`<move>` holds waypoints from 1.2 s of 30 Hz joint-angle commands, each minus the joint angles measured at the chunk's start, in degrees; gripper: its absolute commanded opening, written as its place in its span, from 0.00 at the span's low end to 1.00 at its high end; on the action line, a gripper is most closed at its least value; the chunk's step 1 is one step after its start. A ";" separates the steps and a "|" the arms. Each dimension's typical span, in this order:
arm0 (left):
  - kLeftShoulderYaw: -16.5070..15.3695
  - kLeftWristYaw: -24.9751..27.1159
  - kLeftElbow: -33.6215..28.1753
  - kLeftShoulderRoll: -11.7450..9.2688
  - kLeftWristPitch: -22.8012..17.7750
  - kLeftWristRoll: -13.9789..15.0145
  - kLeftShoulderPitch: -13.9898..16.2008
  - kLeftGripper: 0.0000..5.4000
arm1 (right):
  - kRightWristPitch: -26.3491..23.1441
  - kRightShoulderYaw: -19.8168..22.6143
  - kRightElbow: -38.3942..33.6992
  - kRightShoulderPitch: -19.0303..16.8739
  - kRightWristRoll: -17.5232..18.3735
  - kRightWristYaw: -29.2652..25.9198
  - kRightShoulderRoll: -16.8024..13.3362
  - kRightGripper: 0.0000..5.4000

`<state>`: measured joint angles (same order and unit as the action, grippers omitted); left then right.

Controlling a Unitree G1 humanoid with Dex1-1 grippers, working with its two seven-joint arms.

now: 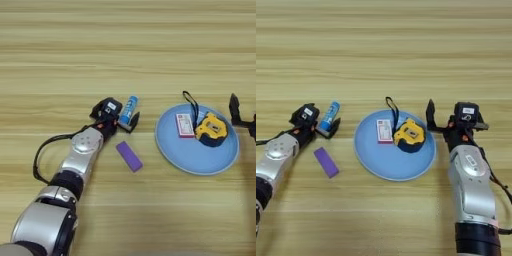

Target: Move the objects on the table

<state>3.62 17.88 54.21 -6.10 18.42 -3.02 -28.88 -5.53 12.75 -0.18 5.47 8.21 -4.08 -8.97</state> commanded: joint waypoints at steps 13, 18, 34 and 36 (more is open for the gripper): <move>0.79 -1.57 3.40 -0.83 -3.78 -2.18 -0.59 0.83 | -0.16 -0.20 0.43 0.87 -0.14 0.24 -0.14 1.00; 0.33 -0.22 4.34 -0.42 -6.38 -1.31 -0.76 0.75 | -0.14 -0.11 0.55 0.91 -0.07 0.18 -0.20 1.00; -0.74 1.62 3.77 -0.02 -7.71 0.50 -0.63 0.47 | -0.17 -0.09 0.53 0.87 -0.06 0.18 -0.21 1.00; -0.78 1.57 3.69 -0.03 -7.59 0.51 -0.61 0.44 | -0.17 -0.10 0.57 0.88 -0.08 0.19 -0.21 1.00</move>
<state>2.55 19.26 56.39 -5.79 13.29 -2.02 -31.70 -5.53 12.74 -0.08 5.66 8.21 -4.09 -8.97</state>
